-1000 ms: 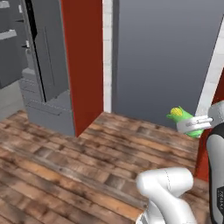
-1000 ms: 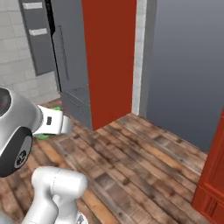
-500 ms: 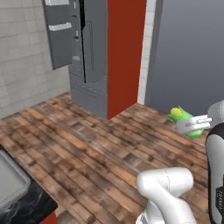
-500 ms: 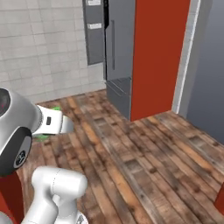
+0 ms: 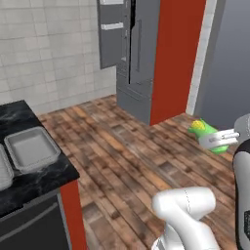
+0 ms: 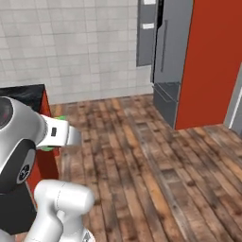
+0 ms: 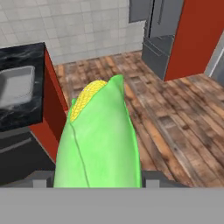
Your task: Place one corn and one fish in each tupperware on the nearby counter, to pack two identical lunches.
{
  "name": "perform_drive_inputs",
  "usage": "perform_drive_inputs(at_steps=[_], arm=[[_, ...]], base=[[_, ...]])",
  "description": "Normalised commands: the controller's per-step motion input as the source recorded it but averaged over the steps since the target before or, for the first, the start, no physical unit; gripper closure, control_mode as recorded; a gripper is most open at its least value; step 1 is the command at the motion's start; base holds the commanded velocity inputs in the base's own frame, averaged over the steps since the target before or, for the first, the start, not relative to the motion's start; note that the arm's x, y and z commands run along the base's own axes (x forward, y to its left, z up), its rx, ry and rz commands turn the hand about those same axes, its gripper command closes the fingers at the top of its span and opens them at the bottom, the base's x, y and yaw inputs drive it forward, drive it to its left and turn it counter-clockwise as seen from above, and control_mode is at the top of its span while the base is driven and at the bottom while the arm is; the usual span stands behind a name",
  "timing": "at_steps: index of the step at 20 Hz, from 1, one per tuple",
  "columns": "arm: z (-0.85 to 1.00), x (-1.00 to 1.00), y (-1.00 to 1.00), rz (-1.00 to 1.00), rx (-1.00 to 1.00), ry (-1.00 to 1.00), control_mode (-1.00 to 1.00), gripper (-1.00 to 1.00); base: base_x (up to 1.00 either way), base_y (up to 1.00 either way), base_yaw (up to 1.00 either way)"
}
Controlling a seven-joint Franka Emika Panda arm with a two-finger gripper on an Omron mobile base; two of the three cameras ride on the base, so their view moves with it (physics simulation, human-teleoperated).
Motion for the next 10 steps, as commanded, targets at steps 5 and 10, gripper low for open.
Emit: perform_drive_inputs(at_steps=[5,10], arm=[[0.00,0.00,0.00,0.00,0.00,0.00,1.00,1.00],[0.00,0.00,0.00,0.00,0.00,0.00,1.00,1.00]], base=[[0.02,0.65,0.26],[0.00,0.94,0.23]])
